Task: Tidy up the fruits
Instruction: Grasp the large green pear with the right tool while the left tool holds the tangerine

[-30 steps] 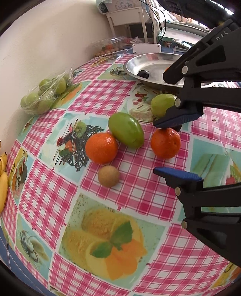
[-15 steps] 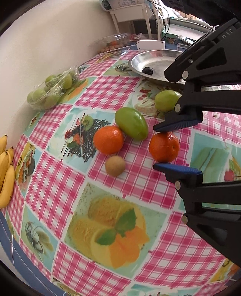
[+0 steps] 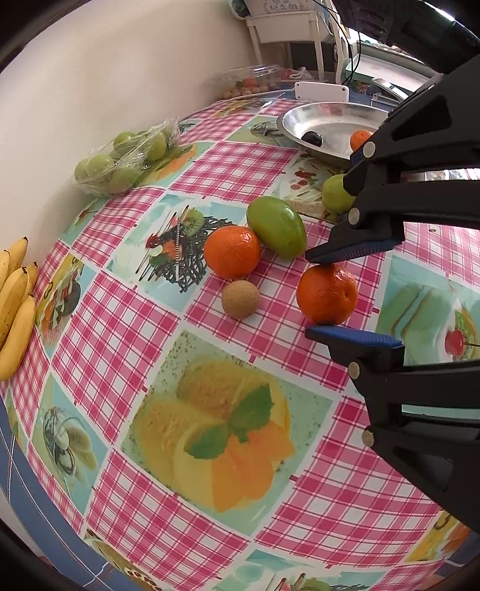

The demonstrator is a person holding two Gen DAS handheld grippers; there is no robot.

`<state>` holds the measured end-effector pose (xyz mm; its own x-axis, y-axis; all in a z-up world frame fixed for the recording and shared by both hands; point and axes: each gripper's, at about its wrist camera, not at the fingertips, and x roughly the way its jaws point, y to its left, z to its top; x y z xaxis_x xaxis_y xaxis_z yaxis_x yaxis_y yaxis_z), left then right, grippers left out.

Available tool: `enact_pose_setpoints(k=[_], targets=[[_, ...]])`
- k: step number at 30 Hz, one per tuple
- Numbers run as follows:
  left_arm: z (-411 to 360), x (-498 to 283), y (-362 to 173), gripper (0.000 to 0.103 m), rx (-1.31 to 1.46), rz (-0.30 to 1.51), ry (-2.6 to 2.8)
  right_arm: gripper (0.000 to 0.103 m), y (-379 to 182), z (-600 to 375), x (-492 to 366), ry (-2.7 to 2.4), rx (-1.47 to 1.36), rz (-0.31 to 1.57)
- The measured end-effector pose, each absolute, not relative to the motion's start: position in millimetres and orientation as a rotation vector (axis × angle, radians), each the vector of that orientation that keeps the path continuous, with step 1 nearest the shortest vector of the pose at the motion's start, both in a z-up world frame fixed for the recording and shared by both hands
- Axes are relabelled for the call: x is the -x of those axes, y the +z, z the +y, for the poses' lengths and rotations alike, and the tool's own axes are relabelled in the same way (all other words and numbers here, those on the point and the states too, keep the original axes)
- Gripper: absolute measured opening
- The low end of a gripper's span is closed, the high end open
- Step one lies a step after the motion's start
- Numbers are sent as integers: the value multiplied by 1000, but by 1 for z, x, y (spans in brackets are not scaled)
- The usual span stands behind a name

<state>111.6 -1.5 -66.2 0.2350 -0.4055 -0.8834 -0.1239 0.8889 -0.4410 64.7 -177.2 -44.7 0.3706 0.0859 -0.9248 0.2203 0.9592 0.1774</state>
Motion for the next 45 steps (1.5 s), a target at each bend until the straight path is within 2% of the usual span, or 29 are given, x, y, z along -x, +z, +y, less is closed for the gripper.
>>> enact_pose_setpoints(k=[24,38,45], targets=[[1,-110,-67,35,478,1335,-182,51,-61,-181,-66,-82,-342,1213],[-2,-110,-70,35,474,1342,-173,44,-69,-180,-73,-124,-273,1230],[-2,-111,-71,35,462,1348,-173,43,-72,-180,-74,-128,-277,1227]])
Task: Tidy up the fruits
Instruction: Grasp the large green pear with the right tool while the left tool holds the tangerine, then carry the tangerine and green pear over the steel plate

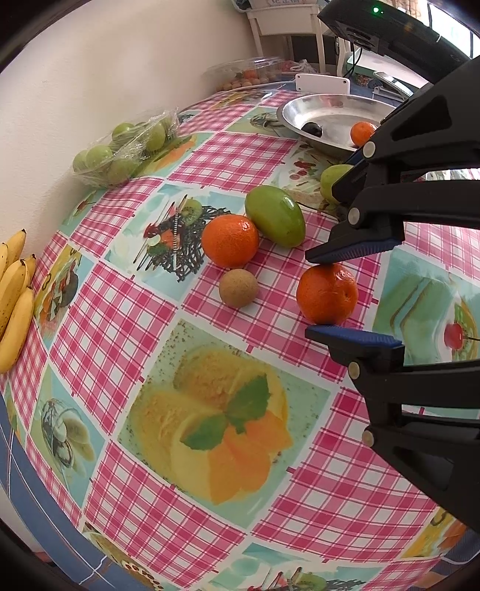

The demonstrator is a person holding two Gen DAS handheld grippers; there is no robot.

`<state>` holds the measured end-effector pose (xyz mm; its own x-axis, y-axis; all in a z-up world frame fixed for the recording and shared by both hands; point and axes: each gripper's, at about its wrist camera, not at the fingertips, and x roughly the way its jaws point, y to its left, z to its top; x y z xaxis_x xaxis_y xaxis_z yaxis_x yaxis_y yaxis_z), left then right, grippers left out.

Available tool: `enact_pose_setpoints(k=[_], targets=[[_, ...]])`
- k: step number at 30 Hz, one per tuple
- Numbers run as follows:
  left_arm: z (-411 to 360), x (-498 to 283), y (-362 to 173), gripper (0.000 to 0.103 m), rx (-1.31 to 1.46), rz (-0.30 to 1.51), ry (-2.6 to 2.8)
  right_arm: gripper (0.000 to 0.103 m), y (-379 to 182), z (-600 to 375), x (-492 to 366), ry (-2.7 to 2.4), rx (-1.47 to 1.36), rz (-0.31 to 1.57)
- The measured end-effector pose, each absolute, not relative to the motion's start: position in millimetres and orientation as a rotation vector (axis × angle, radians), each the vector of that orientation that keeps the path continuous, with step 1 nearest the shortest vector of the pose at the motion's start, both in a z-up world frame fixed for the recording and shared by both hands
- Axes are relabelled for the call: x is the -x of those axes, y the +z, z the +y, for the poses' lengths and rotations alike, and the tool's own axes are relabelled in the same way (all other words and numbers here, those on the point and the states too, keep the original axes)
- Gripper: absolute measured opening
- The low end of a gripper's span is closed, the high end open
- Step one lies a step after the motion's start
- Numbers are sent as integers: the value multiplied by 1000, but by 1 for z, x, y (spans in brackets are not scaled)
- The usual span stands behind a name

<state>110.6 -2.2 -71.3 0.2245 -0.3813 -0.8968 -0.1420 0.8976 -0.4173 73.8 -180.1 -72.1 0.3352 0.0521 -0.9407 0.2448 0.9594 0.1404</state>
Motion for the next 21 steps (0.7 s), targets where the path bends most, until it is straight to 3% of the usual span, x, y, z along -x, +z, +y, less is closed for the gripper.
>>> enact_pose_setpoints(k=[21], targets=[[-15,-114,-83,39,423,1390,-218,43,-66,-185,-70,-143,-329,1216]])
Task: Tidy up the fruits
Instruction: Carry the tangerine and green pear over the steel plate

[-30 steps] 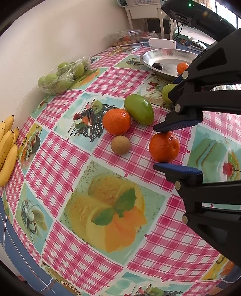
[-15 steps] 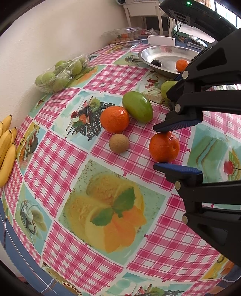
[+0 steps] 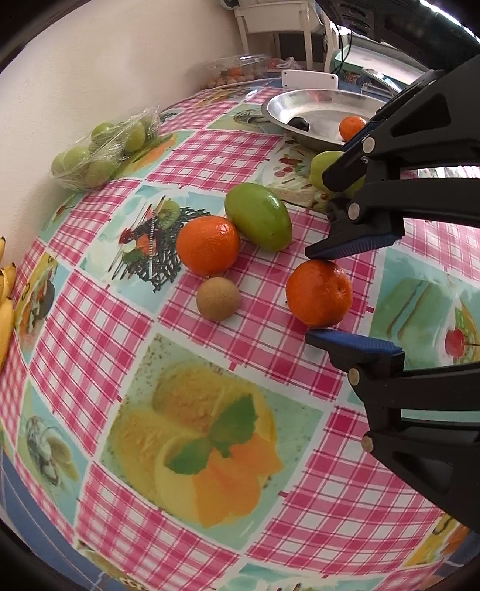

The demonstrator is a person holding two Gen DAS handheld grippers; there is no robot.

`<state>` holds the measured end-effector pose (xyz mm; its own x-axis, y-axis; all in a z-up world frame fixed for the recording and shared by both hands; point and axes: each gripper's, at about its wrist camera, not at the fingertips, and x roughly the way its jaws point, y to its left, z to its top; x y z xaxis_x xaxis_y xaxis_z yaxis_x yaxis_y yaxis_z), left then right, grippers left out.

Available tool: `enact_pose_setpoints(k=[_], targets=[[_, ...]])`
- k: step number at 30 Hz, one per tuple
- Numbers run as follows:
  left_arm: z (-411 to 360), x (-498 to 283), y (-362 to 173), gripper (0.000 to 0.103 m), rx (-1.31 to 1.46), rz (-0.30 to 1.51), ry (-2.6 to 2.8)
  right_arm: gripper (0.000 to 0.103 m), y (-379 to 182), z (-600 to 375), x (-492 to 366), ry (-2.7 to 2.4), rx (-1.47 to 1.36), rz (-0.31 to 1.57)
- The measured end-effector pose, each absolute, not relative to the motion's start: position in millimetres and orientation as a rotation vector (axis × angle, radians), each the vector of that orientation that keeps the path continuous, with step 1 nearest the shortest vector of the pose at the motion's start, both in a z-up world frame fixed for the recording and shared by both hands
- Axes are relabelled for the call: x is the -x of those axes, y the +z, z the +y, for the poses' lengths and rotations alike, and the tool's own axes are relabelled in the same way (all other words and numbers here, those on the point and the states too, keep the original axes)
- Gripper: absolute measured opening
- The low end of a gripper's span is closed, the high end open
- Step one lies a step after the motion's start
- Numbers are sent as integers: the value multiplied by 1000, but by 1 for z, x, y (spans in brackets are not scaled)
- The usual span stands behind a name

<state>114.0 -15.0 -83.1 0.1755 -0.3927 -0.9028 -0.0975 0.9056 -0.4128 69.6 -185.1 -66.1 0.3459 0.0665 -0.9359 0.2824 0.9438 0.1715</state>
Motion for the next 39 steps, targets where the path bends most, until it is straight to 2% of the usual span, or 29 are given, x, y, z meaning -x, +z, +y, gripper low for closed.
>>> enact_pose_setpoints(k=[21,39], targets=[[-9,-110,-56,38,414,1308,-240,43,-40,-190,-63,-143,-353,1161],[-72,-94,-32,38,242,1268,-374,43,-18,-255,-42,-291,-405,1103]])
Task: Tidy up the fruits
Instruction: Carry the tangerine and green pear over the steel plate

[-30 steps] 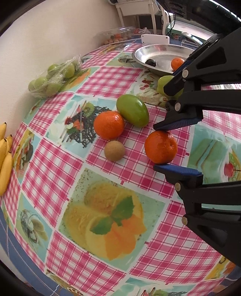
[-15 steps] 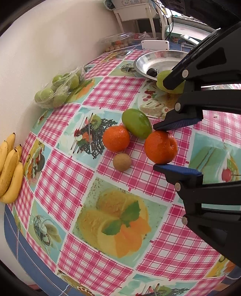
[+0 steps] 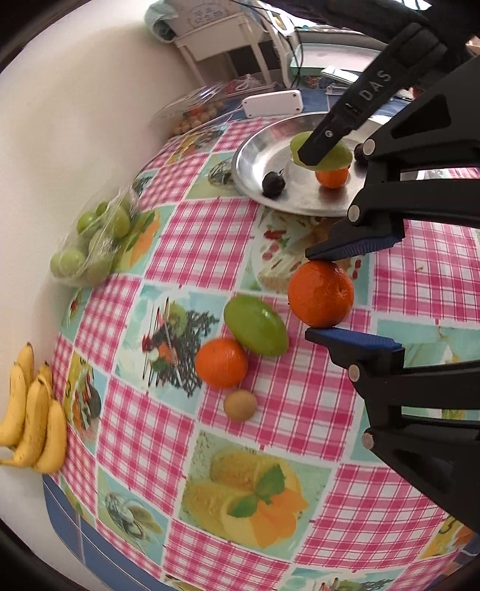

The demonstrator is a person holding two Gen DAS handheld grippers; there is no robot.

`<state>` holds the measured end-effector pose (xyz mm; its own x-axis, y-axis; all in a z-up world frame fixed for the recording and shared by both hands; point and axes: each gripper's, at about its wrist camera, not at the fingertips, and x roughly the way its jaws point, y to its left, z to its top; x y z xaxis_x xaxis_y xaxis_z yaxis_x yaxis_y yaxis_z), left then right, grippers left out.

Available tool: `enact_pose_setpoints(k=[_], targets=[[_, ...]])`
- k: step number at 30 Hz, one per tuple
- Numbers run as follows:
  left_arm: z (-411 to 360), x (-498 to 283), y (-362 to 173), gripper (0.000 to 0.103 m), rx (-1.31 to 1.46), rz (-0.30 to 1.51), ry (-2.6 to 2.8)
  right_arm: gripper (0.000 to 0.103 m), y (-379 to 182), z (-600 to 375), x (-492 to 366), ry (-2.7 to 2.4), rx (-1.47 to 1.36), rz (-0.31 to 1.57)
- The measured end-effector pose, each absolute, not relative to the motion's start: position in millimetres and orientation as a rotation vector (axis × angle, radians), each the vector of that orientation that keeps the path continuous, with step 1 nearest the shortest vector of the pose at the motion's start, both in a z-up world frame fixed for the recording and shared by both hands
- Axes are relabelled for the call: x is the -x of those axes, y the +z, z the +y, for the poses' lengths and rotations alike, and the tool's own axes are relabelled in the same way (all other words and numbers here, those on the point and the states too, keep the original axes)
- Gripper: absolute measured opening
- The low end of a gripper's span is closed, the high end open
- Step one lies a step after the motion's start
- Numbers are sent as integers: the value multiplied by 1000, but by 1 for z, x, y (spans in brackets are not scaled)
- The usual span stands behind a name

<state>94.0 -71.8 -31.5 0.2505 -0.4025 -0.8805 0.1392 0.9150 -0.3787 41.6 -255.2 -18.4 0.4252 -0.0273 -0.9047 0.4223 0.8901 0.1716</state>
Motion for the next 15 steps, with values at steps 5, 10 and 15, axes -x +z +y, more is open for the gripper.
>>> enact_pose_setpoints(k=[5,10,15], targets=[[-89,-88,-29,38,197,1266,-411,43,-20,-289,-29,-377,-445,1093],[-105,-82,-26,38,161,1260,-448,43,-25,-315,-19,-446,-472,1095],[-122,-82,-25,38,142,1264,-480,43,-29,-334,-10,-496,-496,1093]])
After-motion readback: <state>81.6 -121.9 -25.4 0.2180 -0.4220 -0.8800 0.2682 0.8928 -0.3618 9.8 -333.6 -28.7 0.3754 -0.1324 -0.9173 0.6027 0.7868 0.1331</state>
